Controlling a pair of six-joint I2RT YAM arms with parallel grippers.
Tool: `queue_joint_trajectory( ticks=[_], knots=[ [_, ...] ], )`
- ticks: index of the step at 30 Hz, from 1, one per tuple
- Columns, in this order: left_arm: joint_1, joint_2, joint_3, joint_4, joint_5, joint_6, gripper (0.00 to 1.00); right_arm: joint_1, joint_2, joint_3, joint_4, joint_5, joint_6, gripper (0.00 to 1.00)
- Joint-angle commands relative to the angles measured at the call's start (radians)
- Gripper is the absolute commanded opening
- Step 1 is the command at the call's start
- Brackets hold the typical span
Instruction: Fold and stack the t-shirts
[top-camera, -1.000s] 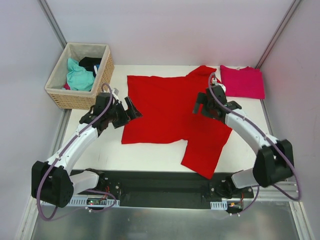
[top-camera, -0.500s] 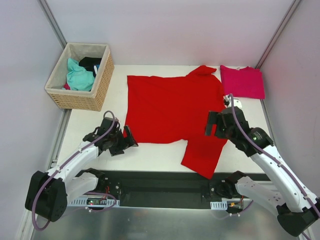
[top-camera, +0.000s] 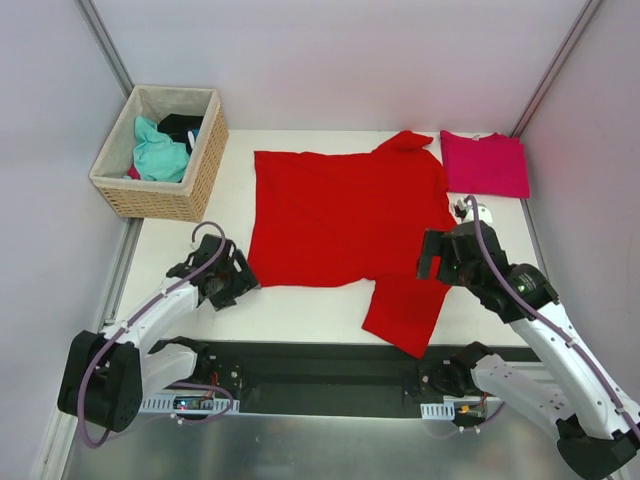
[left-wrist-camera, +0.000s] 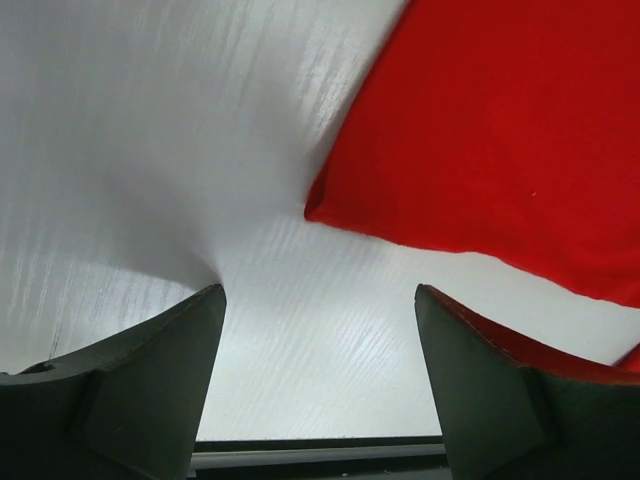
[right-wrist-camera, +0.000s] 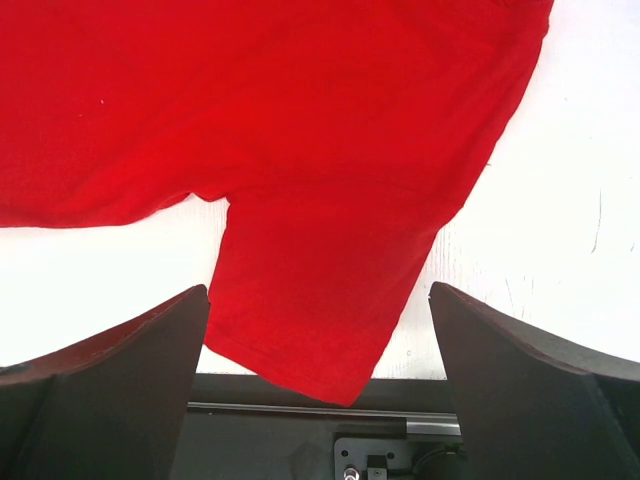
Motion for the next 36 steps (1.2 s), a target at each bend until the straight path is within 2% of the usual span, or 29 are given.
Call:
queue_joint_trajectory(
  ticks=[1,6,10,12,13,15,16,22,25,29,31,36],
  knots=[
    [0.022,0.058,0.02,0.067,-0.016,-0.009,0.75,0.002,-0.02,0.011,-0.021,0.012,-0.019,0.96],
    [0.04,0.104,0.006,0.161,0.005,-0.008,0.68,0.002,-0.017,0.0,-0.017,0.018,-0.026,0.96],
    [0.059,0.136,0.009,0.187,0.018,-0.008,0.66,0.003,-0.014,-0.018,-0.013,0.015,-0.019,0.96],
    [0.062,0.147,0.006,0.196,0.021,-0.006,0.61,0.003,-0.015,-0.029,-0.011,0.018,-0.017,0.96],
    [0.065,0.156,0.004,0.201,0.024,-0.004,0.51,0.002,-0.015,-0.03,-0.011,0.018,-0.017,0.96],
    [0.074,0.163,0.0,0.206,0.028,-0.001,0.42,0.002,-0.015,-0.03,-0.013,0.021,-0.017,0.96],
    [0.076,0.17,-0.002,0.212,0.028,-0.001,0.35,0.003,-0.015,-0.03,-0.014,0.023,-0.019,0.96],
    [0.093,0.176,-0.013,0.221,0.039,0.0,0.17,0.002,-0.004,-0.032,-0.014,0.028,-0.014,0.96],
    [0.099,0.178,-0.017,0.221,0.039,0.0,0.01,0.002,0.005,-0.046,-0.019,0.018,-0.008,0.96],
    [0.105,0.173,-0.004,0.221,0.051,0.002,0.0,0.003,0.066,-0.107,-0.051,-0.029,0.012,0.96],
    [0.106,0.179,0.012,0.221,0.053,0.006,0.0,0.003,0.071,-0.177,-0.036,-0.108,0.038,0.96],
    [0.114,0.198,0.047,0.221,0.067,0.014,0.0,0.006,0.005,-0.291,0.003,-0.178,0.112,0.96]
  ],
)
